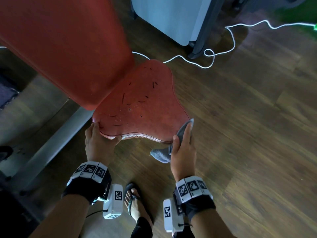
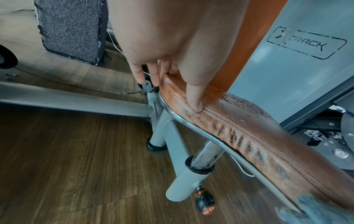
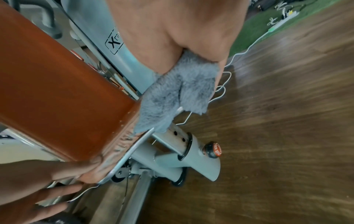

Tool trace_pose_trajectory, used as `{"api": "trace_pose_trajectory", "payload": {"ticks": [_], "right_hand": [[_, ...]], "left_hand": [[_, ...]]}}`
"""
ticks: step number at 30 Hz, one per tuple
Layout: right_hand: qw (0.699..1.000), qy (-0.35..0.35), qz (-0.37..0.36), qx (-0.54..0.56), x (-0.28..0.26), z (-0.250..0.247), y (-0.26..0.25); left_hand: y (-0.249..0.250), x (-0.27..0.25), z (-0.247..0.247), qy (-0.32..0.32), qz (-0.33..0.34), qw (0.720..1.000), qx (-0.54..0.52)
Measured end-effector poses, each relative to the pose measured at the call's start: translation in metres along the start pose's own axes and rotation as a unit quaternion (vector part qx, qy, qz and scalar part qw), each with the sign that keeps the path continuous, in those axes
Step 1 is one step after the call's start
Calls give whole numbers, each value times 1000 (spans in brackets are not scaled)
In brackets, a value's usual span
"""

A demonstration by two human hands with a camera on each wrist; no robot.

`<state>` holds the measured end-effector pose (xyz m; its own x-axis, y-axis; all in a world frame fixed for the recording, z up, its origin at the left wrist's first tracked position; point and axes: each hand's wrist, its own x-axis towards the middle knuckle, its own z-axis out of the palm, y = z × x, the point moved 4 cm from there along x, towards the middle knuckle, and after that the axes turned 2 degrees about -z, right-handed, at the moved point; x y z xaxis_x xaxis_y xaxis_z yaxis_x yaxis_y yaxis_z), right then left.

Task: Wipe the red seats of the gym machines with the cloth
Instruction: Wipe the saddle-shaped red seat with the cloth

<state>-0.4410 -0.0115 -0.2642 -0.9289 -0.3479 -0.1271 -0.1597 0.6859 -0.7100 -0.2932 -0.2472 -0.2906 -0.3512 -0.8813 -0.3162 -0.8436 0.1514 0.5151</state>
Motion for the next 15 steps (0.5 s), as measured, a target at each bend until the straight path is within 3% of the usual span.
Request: {"api": "trace_pose_trajectory", "payload": {"ticks": [8, 15], "right_hand": [[1000, -25, 13, -12, 31, -9, 5], [999, -34, 35, -7, 3, 0, -7]], "left_hand": [[7, -7, -2, 8, -1, 999, -42], [10, -9, -4, 6, -2, 998, -56]]}}
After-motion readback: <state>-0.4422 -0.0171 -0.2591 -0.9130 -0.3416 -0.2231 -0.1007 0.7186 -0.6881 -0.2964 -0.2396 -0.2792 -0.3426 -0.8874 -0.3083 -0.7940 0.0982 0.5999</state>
